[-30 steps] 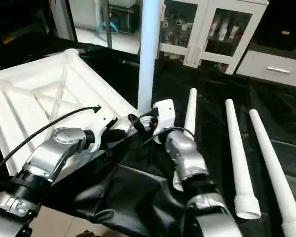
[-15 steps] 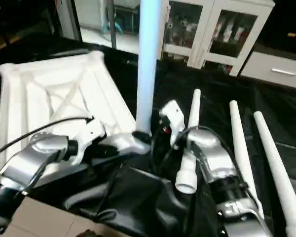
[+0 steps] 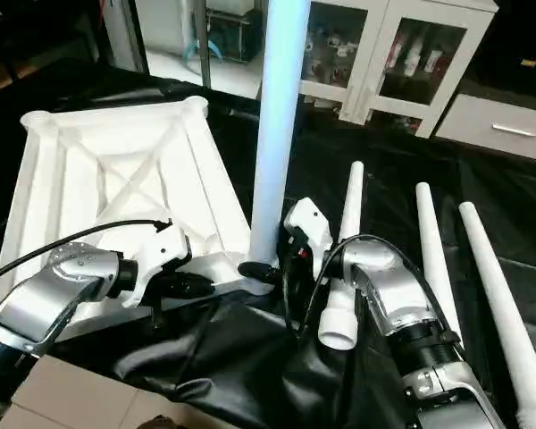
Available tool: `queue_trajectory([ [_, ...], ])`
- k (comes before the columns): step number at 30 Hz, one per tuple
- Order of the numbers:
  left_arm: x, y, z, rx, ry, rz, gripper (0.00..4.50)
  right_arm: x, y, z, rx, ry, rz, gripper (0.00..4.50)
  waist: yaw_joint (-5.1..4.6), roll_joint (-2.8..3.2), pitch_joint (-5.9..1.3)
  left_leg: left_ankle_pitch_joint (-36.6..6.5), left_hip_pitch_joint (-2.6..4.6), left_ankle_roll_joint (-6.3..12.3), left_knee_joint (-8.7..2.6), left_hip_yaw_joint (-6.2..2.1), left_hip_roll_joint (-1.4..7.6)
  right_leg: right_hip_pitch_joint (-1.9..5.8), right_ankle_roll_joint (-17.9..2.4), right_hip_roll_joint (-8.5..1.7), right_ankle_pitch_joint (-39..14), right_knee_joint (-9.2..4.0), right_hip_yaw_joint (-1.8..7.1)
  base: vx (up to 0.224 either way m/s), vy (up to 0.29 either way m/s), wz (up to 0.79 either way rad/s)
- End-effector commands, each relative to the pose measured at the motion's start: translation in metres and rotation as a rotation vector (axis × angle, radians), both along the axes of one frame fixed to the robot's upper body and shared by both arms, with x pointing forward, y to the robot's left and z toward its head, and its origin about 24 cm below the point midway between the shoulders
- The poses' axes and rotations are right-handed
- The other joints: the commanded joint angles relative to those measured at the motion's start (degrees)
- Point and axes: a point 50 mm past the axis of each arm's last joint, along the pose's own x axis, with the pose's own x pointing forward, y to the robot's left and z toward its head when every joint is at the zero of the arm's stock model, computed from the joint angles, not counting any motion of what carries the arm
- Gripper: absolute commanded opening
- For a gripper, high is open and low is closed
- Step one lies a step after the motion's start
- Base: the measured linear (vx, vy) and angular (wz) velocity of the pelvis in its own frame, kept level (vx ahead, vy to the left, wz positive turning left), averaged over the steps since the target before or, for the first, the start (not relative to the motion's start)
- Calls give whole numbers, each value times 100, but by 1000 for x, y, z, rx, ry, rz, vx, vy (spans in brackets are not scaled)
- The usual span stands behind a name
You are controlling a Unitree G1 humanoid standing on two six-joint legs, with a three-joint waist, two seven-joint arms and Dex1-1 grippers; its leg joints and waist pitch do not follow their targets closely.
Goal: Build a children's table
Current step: Rotate leg to tighten
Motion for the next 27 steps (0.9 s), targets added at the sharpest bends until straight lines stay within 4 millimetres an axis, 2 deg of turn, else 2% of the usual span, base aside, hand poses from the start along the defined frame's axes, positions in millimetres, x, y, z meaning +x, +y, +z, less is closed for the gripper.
queue_trajectory([
  [1,-8,-7,-4,-5,41,-64,0,0,-3,0,-25,-3,6,370,-10,66,-329,-577,86,114,-387,-8,127,252,-1463,-290,619,-321,192,0,0,0],
  [6,-10,-5,-5,-1,50,-66,0,-2,-3,-1,-34,8,29,333,-12,65,-338,-508,82,175,-372,-8,120,261,-1508,-289,766,-306,191,0,0,0],
  [13,-11,-5,-5,1,59,-70,0,-5,-4,-5,-53,21,60,273,-11,62,-337,-563,89,175,-369,-7,123,259,-1522,-290,672,-310,190,0,0,0],
  [19,-12,-5,-5,0,67,-71,0,-7,-4,-8,-58,40,70,247,-16,56,-337,-604,93,164,-373,-10,127,261,-1529,-289,624,-309,188,0,0,0],
  [27,-11,-5,-7,-3,73,-58,0,-8,-3,-19,-59,59,8,243,-25,70,-334,-585,88,173,-370,-10,120,256,-1546,-288,646,-307,187,0,0,0],
])
